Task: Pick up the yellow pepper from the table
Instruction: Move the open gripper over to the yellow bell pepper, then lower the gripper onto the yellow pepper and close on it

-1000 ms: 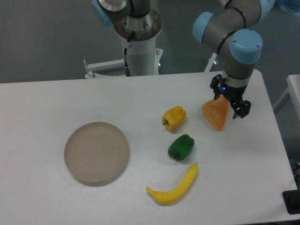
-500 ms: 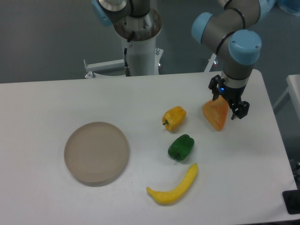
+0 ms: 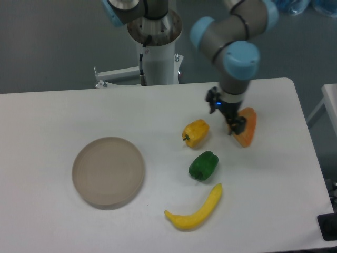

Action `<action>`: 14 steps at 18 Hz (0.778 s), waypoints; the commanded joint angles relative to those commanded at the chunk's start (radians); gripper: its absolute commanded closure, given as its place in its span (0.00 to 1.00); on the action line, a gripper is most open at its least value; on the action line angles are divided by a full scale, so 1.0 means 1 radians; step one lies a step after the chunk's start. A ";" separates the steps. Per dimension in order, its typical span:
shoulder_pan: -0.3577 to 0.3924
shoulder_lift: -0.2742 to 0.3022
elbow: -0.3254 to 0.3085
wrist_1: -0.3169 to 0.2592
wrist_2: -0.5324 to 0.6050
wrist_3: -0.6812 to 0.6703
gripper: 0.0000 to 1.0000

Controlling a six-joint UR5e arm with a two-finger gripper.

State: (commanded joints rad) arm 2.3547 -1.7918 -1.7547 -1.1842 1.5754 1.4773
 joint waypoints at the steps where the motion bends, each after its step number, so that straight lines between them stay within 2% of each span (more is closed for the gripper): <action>1: 0.000 0.005 -0.011 -0.002 0.000 -0.011 0.00; 6: -0.021 0.005 -0.040 0.006 -0.003 -0.153 0.00; 7: -0.026 -0.001 -0.039 0.027 -0.003 -0.167 0.00; 9: -0.049 -0.018 -0.045 0.109 -0.009 -0.213 0.00; 14: -0.051 -0.067 -0.039 0.190 -0.031 -0.235 0.00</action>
State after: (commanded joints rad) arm 2.3040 -1.8591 -1.7932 -0.9942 1.5447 1.2426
